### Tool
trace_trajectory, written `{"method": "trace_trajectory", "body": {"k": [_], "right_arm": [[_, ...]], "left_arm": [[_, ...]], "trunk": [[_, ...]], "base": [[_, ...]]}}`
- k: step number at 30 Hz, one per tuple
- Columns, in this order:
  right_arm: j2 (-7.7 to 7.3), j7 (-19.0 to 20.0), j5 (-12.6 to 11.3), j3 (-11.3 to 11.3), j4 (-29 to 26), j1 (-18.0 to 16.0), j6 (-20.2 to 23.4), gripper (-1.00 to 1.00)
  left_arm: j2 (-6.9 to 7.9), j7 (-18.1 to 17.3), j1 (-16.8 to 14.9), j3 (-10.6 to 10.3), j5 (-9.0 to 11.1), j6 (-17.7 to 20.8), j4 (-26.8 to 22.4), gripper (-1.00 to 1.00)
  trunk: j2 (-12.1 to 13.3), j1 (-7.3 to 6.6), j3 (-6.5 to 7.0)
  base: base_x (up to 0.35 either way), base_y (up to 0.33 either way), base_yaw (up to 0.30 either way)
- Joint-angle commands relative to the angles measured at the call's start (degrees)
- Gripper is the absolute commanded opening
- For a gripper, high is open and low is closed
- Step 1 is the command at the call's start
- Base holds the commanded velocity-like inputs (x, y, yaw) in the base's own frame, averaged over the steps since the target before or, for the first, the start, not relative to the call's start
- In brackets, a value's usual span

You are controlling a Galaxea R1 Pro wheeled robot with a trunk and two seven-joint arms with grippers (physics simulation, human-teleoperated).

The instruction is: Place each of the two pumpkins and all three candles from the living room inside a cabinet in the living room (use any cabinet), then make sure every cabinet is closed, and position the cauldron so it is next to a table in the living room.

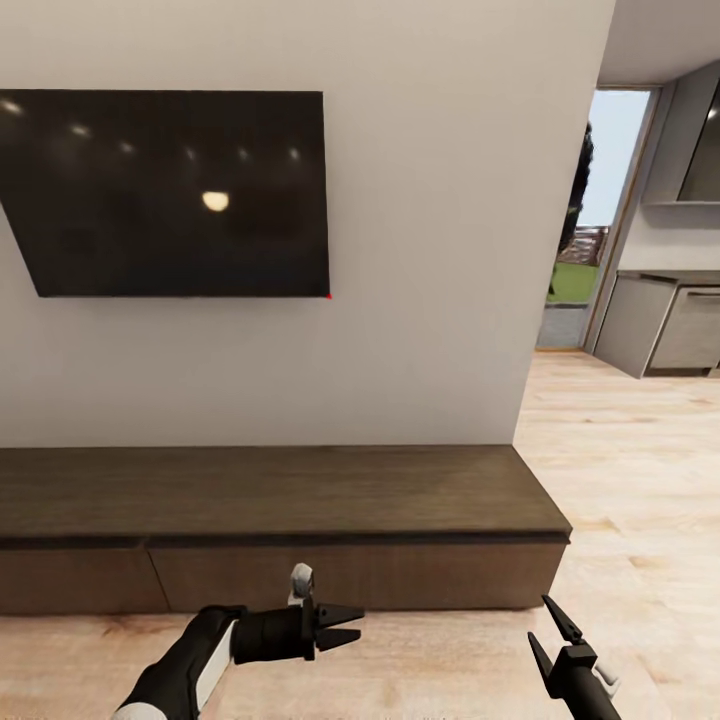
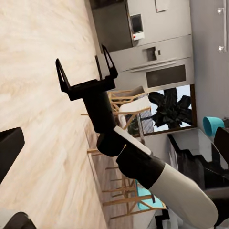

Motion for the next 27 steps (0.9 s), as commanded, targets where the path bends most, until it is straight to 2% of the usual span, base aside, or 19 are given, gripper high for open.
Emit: {"method": "trace_trajectory", "body": {"k": [1,11,27], "right_arm": [[0.01,0.0,-0.4,-0.1,0.0,0.0,0.5,1.0],[0.03,0.0,-0.1,0.0,0.0,0.0,-1.4,1.0],[0.03,0.0,-0.1,-0.1,0.0,0.0,-1.6,1.0]], "left_arm": [[-0.01,0.0,0.0,-0.2,0.3,0.6,0.0,1.0],[-0.21,-0.1,-0.1,-0.1,0.3,0.6,0.0,1.0],[-0.44,-0.4,-0.1,-0.1,0.2,0.6,0.0,1.0]], "trunk": [[-0.4,0.22,-0.24],[-4.5,2.41,-2.04],[-10.9,5.93,-4.91]], "base": [[0.0,0.0,0.0],[0.0,0.0,0.0],[0.0,0.0,0.0]]}}
